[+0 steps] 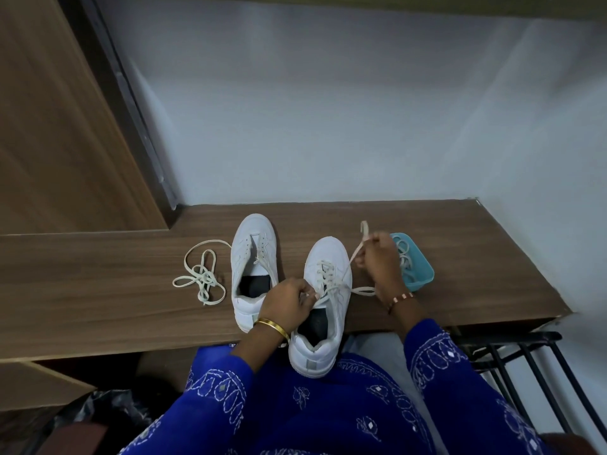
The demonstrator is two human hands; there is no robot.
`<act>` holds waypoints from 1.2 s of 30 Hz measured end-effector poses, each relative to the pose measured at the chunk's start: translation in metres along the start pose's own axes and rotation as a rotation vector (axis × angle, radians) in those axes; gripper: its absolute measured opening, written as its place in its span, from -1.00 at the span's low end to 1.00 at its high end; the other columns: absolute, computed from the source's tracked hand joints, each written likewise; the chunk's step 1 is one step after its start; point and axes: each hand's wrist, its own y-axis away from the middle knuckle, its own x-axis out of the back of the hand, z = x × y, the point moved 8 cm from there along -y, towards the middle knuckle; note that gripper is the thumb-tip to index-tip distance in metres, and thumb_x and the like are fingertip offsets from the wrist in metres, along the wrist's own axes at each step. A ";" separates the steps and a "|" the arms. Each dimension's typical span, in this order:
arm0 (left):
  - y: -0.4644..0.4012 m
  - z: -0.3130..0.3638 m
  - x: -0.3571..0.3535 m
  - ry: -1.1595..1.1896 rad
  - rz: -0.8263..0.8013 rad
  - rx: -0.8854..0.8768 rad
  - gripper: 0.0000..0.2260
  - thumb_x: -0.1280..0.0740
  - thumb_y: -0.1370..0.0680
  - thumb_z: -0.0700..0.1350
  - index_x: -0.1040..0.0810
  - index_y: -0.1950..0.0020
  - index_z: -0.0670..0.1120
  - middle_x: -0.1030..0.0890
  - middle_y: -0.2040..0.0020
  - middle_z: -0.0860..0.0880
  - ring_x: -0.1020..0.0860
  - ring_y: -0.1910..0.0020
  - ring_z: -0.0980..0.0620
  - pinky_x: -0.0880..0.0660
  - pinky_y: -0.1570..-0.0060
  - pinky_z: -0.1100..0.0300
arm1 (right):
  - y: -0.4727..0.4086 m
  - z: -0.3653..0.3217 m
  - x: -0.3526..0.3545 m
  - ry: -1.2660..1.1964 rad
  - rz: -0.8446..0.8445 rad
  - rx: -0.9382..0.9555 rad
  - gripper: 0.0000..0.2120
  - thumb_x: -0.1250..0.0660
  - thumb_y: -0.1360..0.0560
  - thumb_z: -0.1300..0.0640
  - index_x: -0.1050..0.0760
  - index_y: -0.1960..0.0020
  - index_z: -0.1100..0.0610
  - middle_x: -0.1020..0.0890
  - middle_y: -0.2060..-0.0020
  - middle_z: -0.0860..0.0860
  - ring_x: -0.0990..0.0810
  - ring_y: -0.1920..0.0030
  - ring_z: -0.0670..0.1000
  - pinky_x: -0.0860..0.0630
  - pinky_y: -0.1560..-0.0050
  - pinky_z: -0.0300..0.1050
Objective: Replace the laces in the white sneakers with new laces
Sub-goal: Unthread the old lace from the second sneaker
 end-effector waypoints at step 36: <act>-0.003 0.025 0.000 0.016 0.016 -0.175 -0.77 -0.25 -0.49 -0.26 -0.58 -0.10 -0.12 -0.63 0.02 -0.08 -0.56 0.03 -0.03 -0.40 0.06 0.25 | 0.022 -0.013 -0.007 -0.449 -0.427 -0.108 -0.85 -0.18 -0.54 0.37 -0.47 -0.03 0.21 -0.44 0.41 0.06 -0.38 0.51 -0.09 -0.39 0.51 -0.28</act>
